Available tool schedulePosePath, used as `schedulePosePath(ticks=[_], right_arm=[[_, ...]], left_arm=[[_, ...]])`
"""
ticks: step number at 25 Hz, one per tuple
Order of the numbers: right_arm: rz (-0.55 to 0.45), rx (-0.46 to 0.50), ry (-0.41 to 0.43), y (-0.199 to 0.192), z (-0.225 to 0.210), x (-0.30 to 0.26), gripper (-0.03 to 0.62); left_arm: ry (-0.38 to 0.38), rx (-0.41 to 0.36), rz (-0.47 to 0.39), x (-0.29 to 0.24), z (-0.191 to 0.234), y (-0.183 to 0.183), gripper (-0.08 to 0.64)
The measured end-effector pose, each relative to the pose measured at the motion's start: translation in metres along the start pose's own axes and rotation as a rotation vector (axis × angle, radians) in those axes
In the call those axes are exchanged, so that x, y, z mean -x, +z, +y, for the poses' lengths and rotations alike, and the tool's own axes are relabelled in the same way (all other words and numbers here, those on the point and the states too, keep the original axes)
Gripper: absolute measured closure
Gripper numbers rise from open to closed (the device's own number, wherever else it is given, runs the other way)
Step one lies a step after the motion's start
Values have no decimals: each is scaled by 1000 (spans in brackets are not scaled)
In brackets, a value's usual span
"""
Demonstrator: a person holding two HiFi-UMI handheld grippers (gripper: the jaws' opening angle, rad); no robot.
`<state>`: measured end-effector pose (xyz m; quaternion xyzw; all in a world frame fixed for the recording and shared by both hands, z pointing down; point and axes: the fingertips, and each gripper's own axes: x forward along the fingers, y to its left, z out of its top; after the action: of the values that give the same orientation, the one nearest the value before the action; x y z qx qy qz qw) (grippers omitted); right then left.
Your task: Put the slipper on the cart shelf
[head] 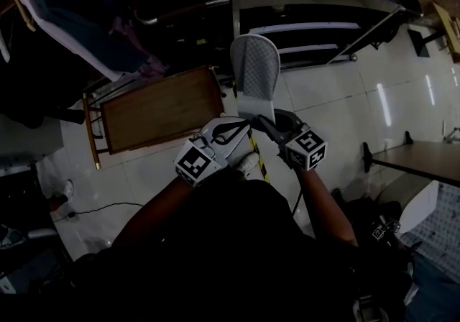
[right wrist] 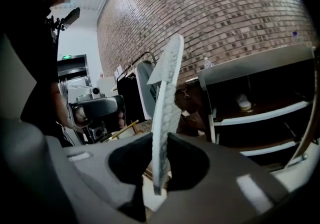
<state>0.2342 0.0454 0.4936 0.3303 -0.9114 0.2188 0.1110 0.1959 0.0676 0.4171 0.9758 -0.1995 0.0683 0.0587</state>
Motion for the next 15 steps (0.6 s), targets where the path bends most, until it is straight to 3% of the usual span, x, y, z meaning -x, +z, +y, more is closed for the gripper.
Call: schedulePosePath(ticks=[10, 15], right_arm=[[101, -188, 57, -18, -43, -36, 528], [124, -319, 34, -21, -69, -44, 528]], left_arm=[[-59, -26, -23, -40, 49, 5, 560], [-98, -26, -62, -48, 72, 15, 560]])
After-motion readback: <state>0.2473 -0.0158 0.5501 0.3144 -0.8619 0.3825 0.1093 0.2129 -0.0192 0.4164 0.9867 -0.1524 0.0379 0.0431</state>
